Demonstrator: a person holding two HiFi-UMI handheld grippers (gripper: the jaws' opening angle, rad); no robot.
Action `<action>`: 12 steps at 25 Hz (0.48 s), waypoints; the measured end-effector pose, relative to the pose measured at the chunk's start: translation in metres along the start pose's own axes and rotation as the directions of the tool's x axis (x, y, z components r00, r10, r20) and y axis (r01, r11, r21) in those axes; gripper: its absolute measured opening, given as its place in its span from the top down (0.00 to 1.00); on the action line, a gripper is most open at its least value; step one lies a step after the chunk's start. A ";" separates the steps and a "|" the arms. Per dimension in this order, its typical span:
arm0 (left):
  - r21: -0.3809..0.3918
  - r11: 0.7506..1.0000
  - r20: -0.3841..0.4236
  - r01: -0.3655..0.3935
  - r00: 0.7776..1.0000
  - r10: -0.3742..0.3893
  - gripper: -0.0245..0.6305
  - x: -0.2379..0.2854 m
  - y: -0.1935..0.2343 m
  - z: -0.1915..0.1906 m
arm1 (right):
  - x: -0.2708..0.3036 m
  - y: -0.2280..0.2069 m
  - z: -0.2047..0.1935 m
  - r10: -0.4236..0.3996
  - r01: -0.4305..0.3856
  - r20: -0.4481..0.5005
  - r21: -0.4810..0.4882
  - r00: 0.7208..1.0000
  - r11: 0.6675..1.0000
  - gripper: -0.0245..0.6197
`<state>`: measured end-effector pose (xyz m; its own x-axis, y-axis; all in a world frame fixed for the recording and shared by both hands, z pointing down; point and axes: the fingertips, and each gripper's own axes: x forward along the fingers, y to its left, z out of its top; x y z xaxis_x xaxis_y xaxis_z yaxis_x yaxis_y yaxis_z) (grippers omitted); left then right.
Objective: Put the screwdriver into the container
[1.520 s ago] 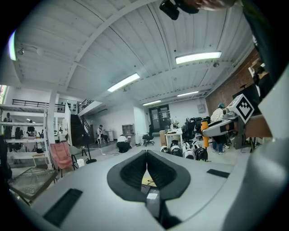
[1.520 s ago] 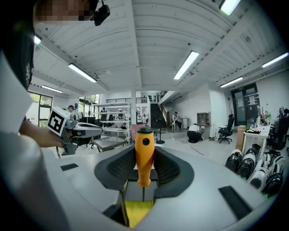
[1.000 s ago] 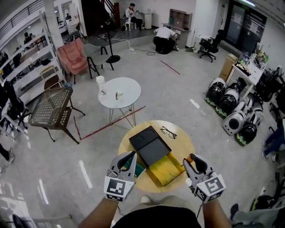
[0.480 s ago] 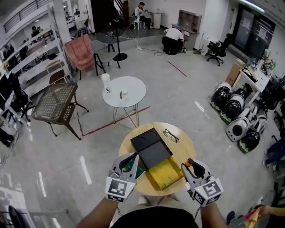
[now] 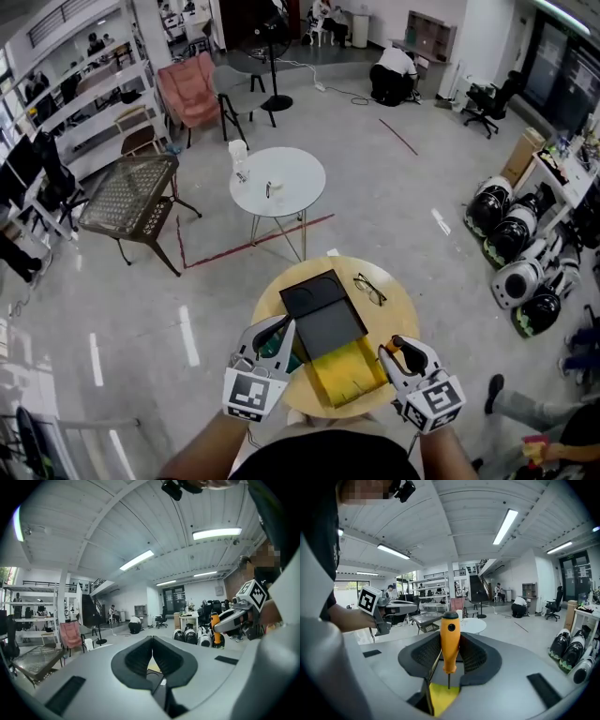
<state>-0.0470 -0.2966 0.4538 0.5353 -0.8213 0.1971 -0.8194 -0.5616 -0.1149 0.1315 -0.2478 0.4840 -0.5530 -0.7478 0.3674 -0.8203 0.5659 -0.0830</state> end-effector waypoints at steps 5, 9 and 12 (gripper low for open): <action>0.007 1.000 0.010 -0.018 1.000 0.017 0.94 0.016 -0.001 0.001 | 0.017 -0.009 -0.014 0.048 -0.048 -0.032 0.015 0.998 0.999 0.75; -0.013 0.999 0.036 -0.030 0.999 0.031 0.94 0.030 -0.004 0.005 | 0.028 -0.020 -0.026 0.072 -0.071 -0.059 0.018 0.996 0.997 0.75; -0.019 0.999 0.023 -0.034 0.999 0.034 0.94 0.035 -0.004 0.000 | 0.035 -0.022 -0.038 0.085 -0.083 -0.085 0.033 0.993 0.996 0.75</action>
<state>-0.0246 -0.3230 0.4607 0.5116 -0.8421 0.1706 -0.8407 -0.5316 -0.1031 0.1361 -0.2732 0.5343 -0.6064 -0.6648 0.4362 -0.7762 0.6138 -0.1437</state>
